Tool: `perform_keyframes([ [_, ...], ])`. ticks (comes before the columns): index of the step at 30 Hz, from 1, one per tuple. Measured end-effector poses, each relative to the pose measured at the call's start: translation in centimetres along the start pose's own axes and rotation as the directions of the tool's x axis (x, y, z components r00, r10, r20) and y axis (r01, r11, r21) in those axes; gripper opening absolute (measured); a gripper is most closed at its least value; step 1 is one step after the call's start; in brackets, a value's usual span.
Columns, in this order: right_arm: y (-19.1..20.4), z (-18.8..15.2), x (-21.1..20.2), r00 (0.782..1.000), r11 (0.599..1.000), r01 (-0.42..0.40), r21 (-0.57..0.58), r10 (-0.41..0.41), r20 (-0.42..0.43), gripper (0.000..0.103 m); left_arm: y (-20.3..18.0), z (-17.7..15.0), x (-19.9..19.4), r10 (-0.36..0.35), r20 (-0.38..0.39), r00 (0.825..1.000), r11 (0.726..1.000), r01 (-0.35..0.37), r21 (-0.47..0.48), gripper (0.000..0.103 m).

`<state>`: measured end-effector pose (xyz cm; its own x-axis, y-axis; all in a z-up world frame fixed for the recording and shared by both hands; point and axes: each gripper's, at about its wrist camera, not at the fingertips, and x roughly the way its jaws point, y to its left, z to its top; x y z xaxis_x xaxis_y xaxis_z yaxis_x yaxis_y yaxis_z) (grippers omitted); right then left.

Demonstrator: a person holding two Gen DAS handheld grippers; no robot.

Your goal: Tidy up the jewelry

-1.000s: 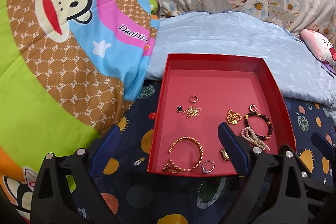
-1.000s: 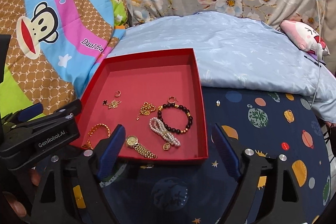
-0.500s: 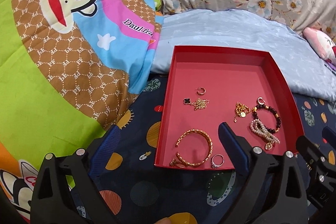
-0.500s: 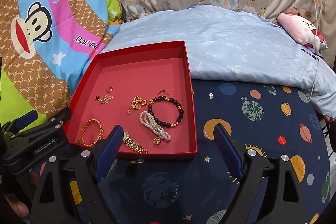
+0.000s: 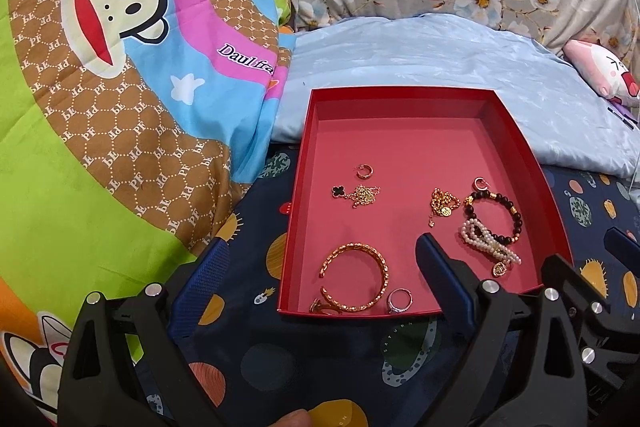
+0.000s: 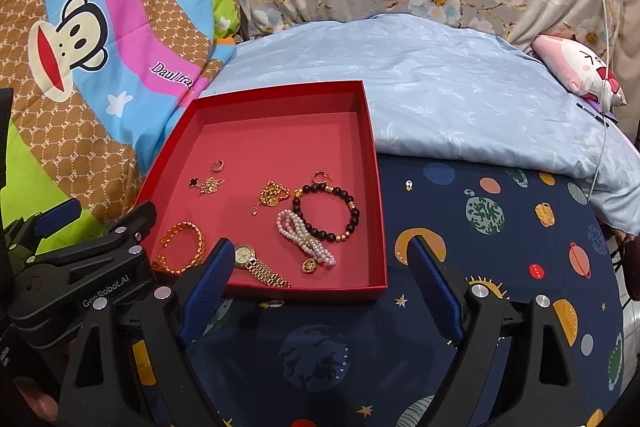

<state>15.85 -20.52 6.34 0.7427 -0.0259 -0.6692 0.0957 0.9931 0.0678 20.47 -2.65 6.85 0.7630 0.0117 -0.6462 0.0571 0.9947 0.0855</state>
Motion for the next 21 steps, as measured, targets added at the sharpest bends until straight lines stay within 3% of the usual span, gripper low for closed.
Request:
perform_keyframes([
  [21,0.31,-0.20,-0.75,1.000,1.000,0.001,0.010,-0.001,-0.004,0.086,-0.24,0.03,-0.53,0.013,0.001,1.000,1.000,-0.013,0.001,0.092],
])
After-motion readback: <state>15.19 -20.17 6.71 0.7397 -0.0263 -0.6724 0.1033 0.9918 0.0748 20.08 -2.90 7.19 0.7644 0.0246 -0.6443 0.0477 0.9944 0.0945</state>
